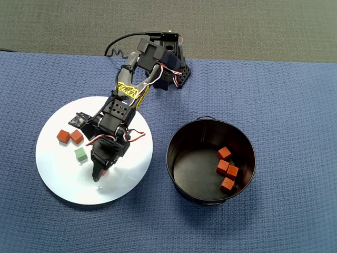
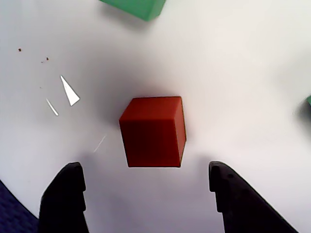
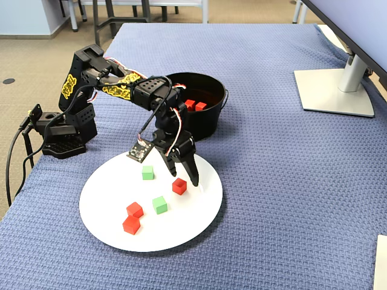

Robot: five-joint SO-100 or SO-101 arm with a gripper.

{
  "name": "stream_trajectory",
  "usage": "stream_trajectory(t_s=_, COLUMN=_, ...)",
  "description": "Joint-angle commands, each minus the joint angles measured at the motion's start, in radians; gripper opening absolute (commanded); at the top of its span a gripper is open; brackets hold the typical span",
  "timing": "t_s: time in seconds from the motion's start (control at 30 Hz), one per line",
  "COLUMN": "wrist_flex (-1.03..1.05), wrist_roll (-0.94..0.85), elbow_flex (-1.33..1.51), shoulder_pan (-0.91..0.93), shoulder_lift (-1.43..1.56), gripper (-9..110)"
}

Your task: Pick up the red cubes from the white plate and place them in the black recipient

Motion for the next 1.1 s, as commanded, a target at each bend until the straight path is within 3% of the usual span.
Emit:
stream_trajectory(t_s=0.0, wrist_flex=0.054, wrist_roll=-0.1, elbow_flex=-0.115, shoulder_pan=-0.018, shoulder_lift=-0.012, gripper=24)
stream_trajectory(t_s=0.13, wrist_flex=0.075, wrist_roll=-0.202, elbow_flex=-0.149, shoulder_pan=-0.018, shoulder_lift=-0.028, gripper=24)
stream_trajectory(t_s=0.87, wrist_flex=0.061, wrist_roll=-0.229, elbow_flex=-0.147, shoulder_pan=0.071, shoulder_lift=-0.04, gripper=21)
stream_trajectory(t_s=1.0, wrist_flex=0.054, wrist_roll=-0.238, elbow_flex=-0.155, shoulder_pan=0.072, shoulder_lift=-0.049, gripper=12)
stream_trajectory(t_s=1.07, wrist_flex=0.052, wrist_roll=-0.225, elbow_flex=-0.16, shoulder_pan=0.075, shoulder_lift=-0.054, gripper=0)
